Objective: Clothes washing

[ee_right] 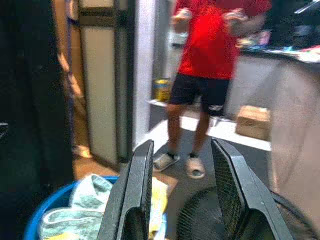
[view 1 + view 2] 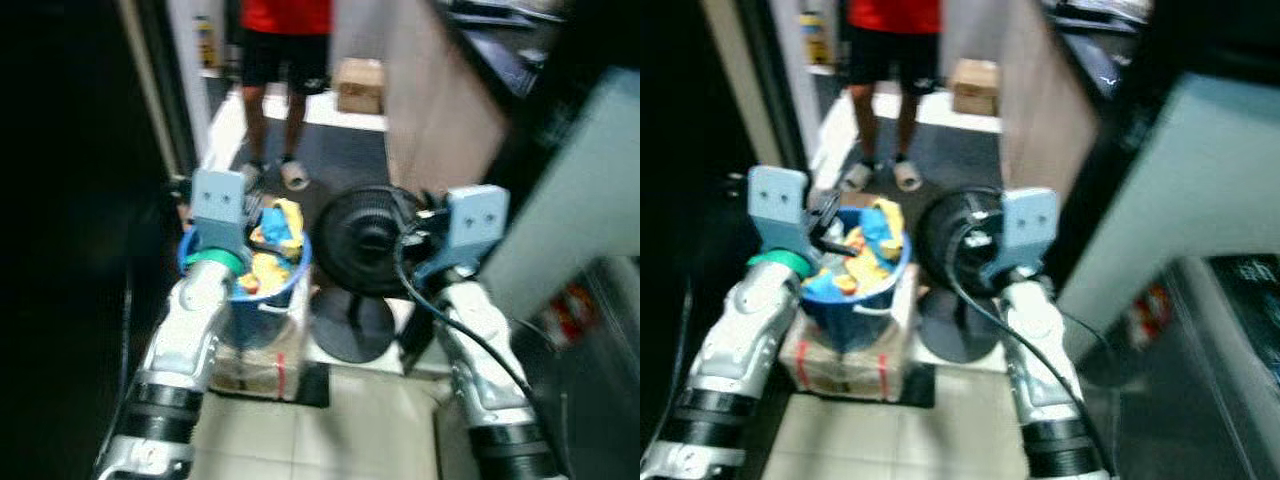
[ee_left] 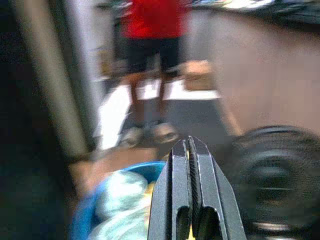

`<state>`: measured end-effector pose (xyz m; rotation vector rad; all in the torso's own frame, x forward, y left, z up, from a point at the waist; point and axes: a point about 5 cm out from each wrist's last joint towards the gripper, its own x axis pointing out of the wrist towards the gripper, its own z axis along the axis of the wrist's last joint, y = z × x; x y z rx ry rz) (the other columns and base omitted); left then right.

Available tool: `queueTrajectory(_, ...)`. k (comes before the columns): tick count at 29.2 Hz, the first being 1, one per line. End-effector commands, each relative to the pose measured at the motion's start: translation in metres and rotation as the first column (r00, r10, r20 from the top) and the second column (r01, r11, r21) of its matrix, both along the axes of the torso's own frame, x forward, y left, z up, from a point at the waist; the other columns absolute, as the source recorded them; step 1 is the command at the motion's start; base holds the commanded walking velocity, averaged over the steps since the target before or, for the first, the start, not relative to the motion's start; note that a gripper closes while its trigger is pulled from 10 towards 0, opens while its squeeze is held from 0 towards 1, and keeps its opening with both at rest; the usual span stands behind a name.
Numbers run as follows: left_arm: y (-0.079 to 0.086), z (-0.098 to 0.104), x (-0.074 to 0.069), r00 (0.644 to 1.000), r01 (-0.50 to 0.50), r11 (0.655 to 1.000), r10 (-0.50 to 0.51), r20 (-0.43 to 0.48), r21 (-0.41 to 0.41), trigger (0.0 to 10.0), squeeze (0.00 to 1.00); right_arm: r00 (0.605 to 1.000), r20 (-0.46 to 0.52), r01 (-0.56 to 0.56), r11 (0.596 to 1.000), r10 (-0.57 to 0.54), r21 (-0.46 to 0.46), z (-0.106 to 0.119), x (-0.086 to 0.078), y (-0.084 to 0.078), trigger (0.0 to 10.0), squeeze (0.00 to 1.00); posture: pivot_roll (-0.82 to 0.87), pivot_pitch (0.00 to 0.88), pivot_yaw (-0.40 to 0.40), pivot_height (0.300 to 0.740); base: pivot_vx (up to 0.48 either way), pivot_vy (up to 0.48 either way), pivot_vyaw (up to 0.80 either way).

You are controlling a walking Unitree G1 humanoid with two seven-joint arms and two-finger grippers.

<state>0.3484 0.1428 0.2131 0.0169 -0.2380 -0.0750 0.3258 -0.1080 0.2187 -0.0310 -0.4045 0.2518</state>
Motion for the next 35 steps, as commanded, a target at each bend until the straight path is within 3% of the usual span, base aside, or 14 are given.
queueTrajectory(1,-0.0106,-0.0026,-0.0012,0.999,0.031,0.999,-0.031,-0.005,0.008,10.0,0.0,0.999,-0.024,0.046,0.999,-0.046,-0.003,-0.0059,0.0005,-0.0116,10.0,0.0,0.06,0.025,-0.005,0.74,0.469,0.0,0.0)
queueTrajectory(9,-0.0098,-0.0028,-0.0008,0.999,0.032,0.999,-0.032,-0.006,0.013,10.0,0.0,0.999,-0.023,0.048,0.999,-0.047,0.006,-0.006,0.0011,-0.0114,10.0,0.0,0.07,0.024,-0.001,0.74,0.469,0.0,0.36)
queueTrajectory(21,-0.0094,-0.0038,-0.0003,0.999,0.031,0.999,-0.031,-0.013,0.015,10.0,0.0,0.998,-0.025,0.05,0.999,-0.05,0.014,-0.0066,0.0016,-0.0105,10.0,0.0,0.07,0.02,0.001,0.74,0.44,0.0,0.0)
queueTrajectory(35,-0.0093,-0.0065,0.0005,0.999,0.033,0.999,-0.032,-0.034,0.021,10.0,0.0,0.999,-0.022,0.033,0.999,-0.033,0.015,-0.007,0.0009,-0.008,10.0,0.0,0.07,0.019,0.004,0.74,0.0,0.0,0.0)
